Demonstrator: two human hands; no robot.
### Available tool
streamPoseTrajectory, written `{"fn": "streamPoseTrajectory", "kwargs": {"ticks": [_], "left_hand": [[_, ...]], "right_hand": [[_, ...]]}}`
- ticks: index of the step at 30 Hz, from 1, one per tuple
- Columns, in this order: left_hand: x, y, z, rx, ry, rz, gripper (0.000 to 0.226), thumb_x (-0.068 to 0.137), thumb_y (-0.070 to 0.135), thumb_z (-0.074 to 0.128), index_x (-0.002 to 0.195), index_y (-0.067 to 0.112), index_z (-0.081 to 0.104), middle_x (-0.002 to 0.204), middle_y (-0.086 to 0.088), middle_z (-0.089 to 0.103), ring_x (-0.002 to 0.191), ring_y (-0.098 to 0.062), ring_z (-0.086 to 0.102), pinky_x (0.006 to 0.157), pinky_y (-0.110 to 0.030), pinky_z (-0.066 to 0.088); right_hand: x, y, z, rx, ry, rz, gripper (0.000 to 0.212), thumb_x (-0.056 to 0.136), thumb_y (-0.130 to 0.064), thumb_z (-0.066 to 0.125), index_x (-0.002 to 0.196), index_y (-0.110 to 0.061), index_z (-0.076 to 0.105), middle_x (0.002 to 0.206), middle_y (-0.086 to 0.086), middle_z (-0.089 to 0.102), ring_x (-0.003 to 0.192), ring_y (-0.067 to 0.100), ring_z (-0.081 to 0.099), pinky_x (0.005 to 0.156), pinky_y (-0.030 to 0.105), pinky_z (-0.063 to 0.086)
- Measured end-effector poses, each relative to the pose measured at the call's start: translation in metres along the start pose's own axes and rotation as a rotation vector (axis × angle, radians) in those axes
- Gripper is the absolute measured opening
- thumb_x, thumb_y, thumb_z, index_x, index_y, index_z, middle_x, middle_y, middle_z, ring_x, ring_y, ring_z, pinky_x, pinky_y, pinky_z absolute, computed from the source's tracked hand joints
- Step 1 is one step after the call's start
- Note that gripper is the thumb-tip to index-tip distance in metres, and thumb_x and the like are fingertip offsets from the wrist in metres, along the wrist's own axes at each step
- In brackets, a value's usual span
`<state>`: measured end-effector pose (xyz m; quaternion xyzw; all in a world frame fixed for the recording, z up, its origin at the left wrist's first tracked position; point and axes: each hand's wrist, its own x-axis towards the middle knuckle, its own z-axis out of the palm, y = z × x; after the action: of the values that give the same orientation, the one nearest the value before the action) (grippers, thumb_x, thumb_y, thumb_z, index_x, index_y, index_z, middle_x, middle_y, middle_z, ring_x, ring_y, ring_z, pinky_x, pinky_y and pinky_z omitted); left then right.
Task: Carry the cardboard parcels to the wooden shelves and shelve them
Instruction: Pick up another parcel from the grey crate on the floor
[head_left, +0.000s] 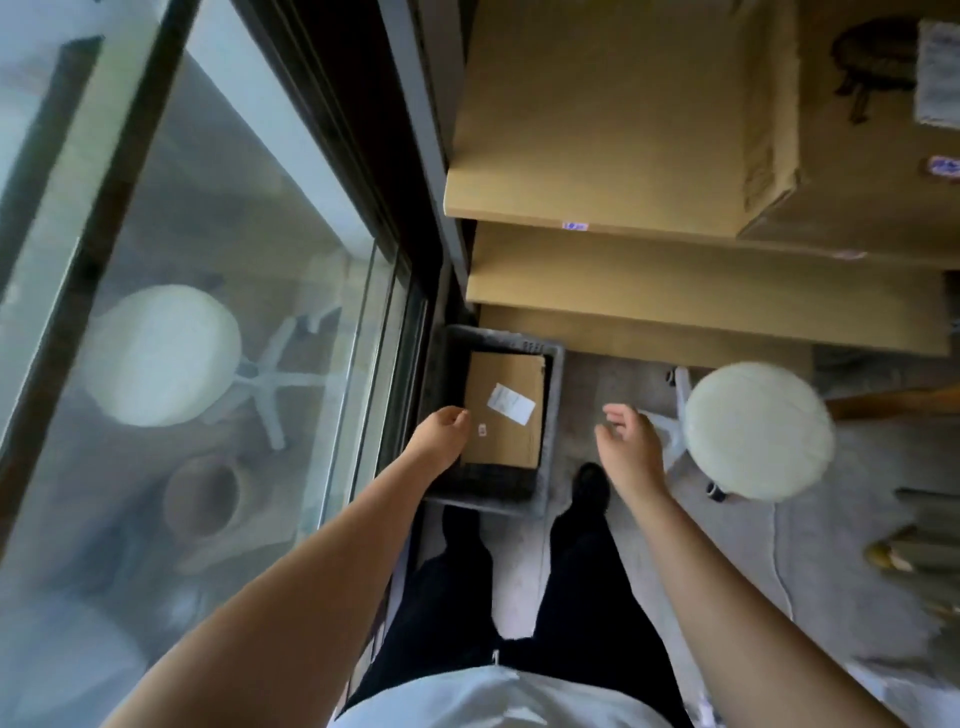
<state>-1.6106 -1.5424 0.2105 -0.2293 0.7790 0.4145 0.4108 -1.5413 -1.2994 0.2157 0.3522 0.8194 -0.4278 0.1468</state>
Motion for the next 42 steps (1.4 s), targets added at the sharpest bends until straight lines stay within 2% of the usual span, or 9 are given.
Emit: {"fn": "streamPoseTrajectory", "kwargs": {"ticks": [10, 14, 17, 22, 25, 29, 33, 36, 42], "left_hand": [[0.121, -0.103, 0.046, 0.069, -0.013, -0.078, 0.041, 0.109, 0.031, 0.045, 0.144, 0.016, 0.061, 0.130, -0.014, 0.071, 0.121, -0.033, 0.066, 0.093, -0.035, 0.050], [0.211, -0.158, 0.073, 0.142, 0.068, -0.111, 0.043, 0.109, 0.029, 0.045, 0.149, 0.017, 0.056, 0.119, -0.010, 0.070, 0.104, -0.029, 0.066, 0.075, -0.030, 0.045], [0.276, -0.190, 0.091, 0.175, 0.057, -0.122, 0.048, 0.109, 0.029, 0.043, 0.155, 0.018, 0.051, 0.136, -0.013, 0.067, 0.120, -0.031, 0.064, 0.090, -0.031, 0.047], [0.384, -0.232, 0.116, 0.241, 0.058, -0.094, 0.054, 0.108, 0.031, 0.042, 0.160, 0.015, 0.043, 0.146, -0.018, 0.062, 0.127, -0.034, 0.061, 0.085, -0.027, 0.040], [0.435, -0.245, 0.126, 0.221, 0.080, -0.078, 0.057, 0.108, 0.034, 0.040, 0.162, 0.016, 0.039, 0.152, -0.016, 0.057, 0.136, -0.035, 0.056, 0.099, -0.032, 0.045], [0.486, -0.248, 0.135, 0.130, 0.081, -0.077, 0.062, 0.107, 0.042, 0.041, 0.165, 0.021, 0.033, 0.164, -0.008, 0.045, 0.149, -0.030, 0.044, 0.119, -0.035, 0.036], [0.539, -0.250, 0.145, -0.132, 0.050, -0.154, 0.081, 0.084, 0.068, 0.047, 0.151, 0.026, 0.055, 0.147, -0.003, 0.063, 0.135, -0.029, 0.058, 0.116, -0.038, 0.041], [0.547, -0.246, 0.152, -0.347, -0.012, -0.182, 0.061, 0.098, 0.060, 0.047, 0.142, 0.022, 0.064, 0.132, -0.003, 0.071, 0.121, -0.024, 0.067, 0.112, -0.039, 0.046], [0.514, -0.237, 0.144, -0.400, 0.009, -0.199, 0.071, 0.083, 0.070, 0.052, 0.134, 0.025, 0.069, 0.121, -0.005, 0.078, 0.111, -0.029, 0.074, 0.105, -0.047, 0.054]], "right_hand": [[0.067, 0.085, 0.137, -0.043, -0.225, 0.126, 0.052, 0.096, -0.026, 0.053, 0.146, -0.017, 0.043, 0.145, 0.005, 0.051, 0.126, 0.022, 0.054, 0.088, 0.025, 0.038], [0.131, 0.136, 0.210, -0.005, -0.279, 0.202, 0.061, 0.095, -0.025, 0.056, 0.152, -0.018, 0.035, 0.151, 0.006, 0.046, 0.134, 0.023, 0.050, 0.096, 0.027, 0.041], [0.175, 0.174, 0.264, 0.016, -0.295, 0.241, 0.073, 0.090, -0.033, 0.056, 0.155, -0.020, 0.028, 0.157, 0.007, 0.040, 0.140, 0.026, 0.045, 0.111, 0.041, 0.040], [0.245, 0.229, 0.342, -0.065, -0.262, 0.274, 0.073, 0.096, -0.032, 0.054, 0.159, -0.022, 0.017, 0.163, 0.005, 0.028, 0.146, 0.028, 0.033, 0.109, 0.032, 0.033], [0.278, 0.253, 0.372, -0.098, -0.201, 0.277, 0.075, 0.096, -0.031, 0.053, 0.159, -0.023, 0.013, 0.165, 0.005, 0.022, 0.147, 0.026, 0.029, 0.105, 0.029, 0.032], [0.313, 0.275, 0.402, -0.115, -0.115, 0.273, 0.078, 0.096, -0.028, 0.052, 0.160, -0.021, 0.008, 0.168, 0.005, 0.013, 0.152, 0.023, 0.018, 0.116, 0.031, 0.021], [0.337, 0.289, 0.419, -0.031, -0.081, 0.311, 0.081, 0.096, -0.025, 0.051, 0.160, -0.020, 0.003, 0.169, 0.004, 0.007, 0.154, 0.022, 0.012, 0.120, 0.035, 0.014], [0.351, 0.291, 0.423, 0.061, -0.042, 0.357, 0.080, 0.093, -0.023, 0.053, 0.160, -0.018, 0.009, 0.167, 0.006, 0.015, 0.151, 0.024, 0.019, 0.117, 0.036, 0.019], [0.327, 0.285, 0.407, 0.146, -0.137, 0.440, 0.076, 0.090, -0.021, 0.049, 0.159, -0.021, 0.019, 0.166, 0.002, 0.022, 0.149, 0.022, 0.026, 0.119, 0.040, 0.025]]}}
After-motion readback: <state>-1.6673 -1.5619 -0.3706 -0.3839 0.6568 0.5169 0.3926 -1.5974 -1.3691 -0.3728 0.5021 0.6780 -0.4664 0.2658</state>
